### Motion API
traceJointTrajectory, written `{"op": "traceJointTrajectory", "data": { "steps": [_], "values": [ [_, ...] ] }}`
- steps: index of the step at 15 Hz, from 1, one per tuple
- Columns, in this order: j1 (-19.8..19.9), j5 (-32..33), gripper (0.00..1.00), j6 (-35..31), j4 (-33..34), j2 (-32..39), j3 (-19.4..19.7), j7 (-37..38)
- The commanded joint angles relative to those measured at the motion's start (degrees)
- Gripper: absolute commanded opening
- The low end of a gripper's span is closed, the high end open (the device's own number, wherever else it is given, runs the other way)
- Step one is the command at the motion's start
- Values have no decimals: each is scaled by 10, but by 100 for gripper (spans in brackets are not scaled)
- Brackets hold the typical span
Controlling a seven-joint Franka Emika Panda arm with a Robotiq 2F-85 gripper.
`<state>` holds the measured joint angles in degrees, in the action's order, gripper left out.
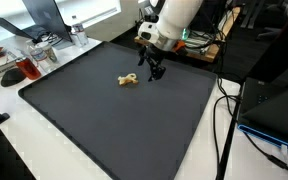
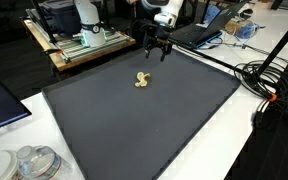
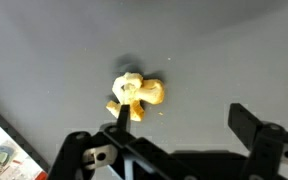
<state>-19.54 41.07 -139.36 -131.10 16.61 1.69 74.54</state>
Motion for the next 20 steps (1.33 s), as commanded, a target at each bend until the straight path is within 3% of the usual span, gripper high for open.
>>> {"op": "traceJointTrajectory", "data": {
  "steps": [1,4,11,20],
  "values": [
    [50,28,100,-81,-80,-72,-5,-26],
    [75,-2,100,-68,-90,-93,-14,-89],
    [112,-98,100,43,-63,-126,-28,-297],
    [172,-319,100,55,11,-100,-18,-683]
  ]
}}
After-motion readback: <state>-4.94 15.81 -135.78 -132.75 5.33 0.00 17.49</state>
